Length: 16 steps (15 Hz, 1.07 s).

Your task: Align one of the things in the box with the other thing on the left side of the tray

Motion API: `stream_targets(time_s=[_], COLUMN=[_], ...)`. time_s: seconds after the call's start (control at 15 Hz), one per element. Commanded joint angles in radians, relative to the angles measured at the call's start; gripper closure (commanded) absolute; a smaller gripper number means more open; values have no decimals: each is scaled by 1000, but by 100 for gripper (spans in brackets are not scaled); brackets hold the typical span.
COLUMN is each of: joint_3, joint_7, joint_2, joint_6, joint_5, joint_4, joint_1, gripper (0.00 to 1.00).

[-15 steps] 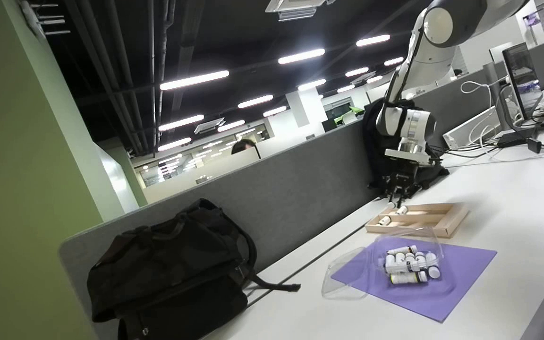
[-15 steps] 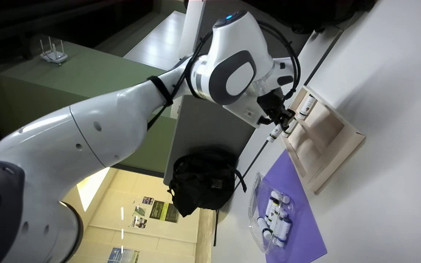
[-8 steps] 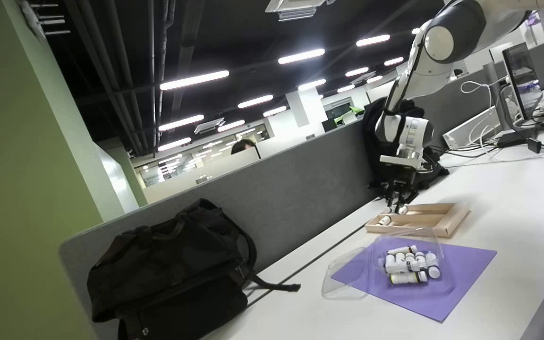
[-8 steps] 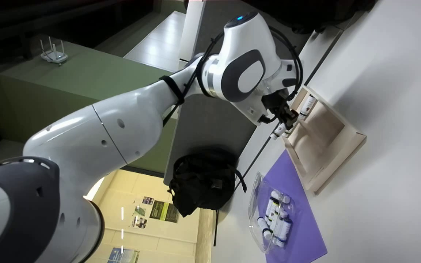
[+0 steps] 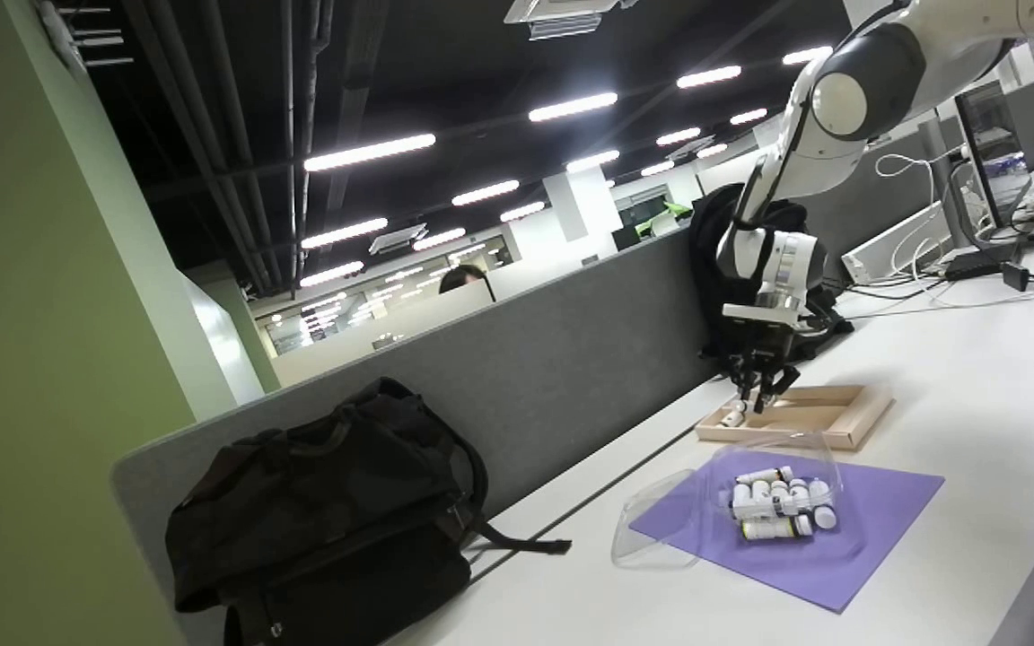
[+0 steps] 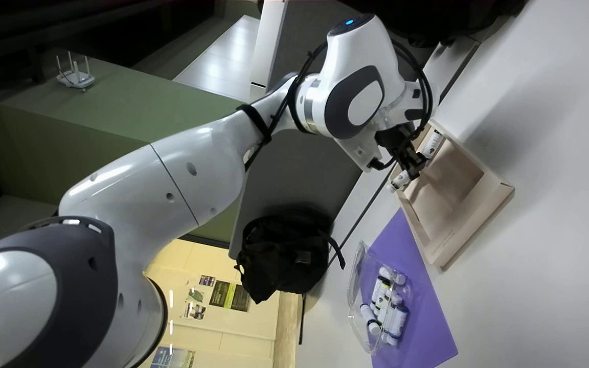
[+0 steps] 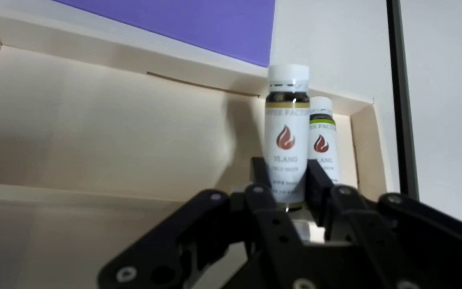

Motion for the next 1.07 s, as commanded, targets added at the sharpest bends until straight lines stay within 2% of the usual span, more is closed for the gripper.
stream_targets(time_s=[0.0,0.07,0.13,0.2,0.6,0.73,0.8,0.87,1.0], joint_3=[4,5,4,5,17,24,25,26,27], joint_7=[81,86,85,82,23,-28,2,-3,-4], joint_2=[39,42,40,37,-41,-86,-14,-23,-18], joint_6=[-31,-33,-24,-24,-9,7,3,4,5], joint_5=[-30,-31,-31,-33,-23,-16,-17,-16,-16], joint_4=[80,85,85,84,10,-37,38,34,34], joint_1=[-12,-13,-12,-11,-5,-5,-10,-10,-10], gripper=[88,88,38,38,3,0,0,4,0])
